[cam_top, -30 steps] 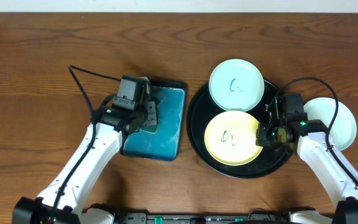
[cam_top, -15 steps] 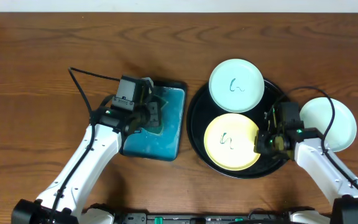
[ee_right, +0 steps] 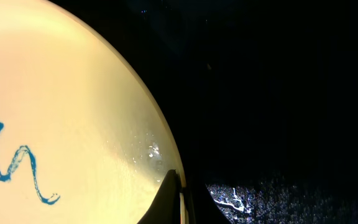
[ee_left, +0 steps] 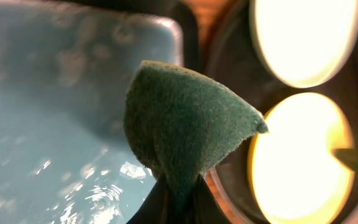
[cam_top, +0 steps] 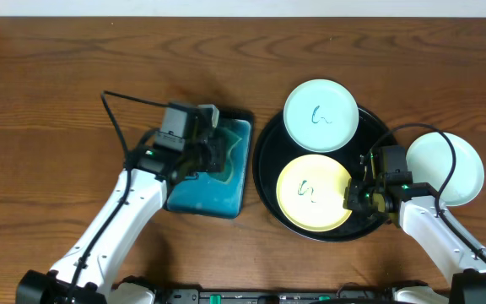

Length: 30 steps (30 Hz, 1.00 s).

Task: Clean dirty plates on tray and stack at the side
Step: 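Lift the sponge out of the blue tray with the left gripper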

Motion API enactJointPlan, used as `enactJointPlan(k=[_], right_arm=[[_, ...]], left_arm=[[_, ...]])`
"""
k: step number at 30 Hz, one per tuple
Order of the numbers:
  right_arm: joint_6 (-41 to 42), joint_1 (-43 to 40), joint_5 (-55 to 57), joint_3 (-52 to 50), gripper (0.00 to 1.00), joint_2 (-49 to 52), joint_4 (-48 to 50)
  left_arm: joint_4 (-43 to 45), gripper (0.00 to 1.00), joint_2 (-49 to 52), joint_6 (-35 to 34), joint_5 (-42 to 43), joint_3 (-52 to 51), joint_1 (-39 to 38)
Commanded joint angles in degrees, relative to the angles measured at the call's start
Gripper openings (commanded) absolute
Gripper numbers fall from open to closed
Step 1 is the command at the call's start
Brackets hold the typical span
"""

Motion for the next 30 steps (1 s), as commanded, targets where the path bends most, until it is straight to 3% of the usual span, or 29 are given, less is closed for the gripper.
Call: enactJointPlan(k=[1,13,18,30], right_arm=[[0.57,1.20,0.35,-1.55,0.01,1.27,0.31],[0.57,1.20,0.35,-1.55,0.01,1.27,0.31],[0.57,1.20,0.37,-1.55,0.01,1.27,0.31],[0.57,1.20,0.35,-1.55,0.01,1.27,0.31]], left_arm=[[1.92,0.08,0.02,4.85,14.62,1.55,5.68],[1.92,0.08,0.13,14.71,37.94,1.49,18.29],[1.92,0.08,0.11,16.50,42.23,1.46,21.49],[2.12,0.07,0.11,16.96,43.30,1.46,22.45]])
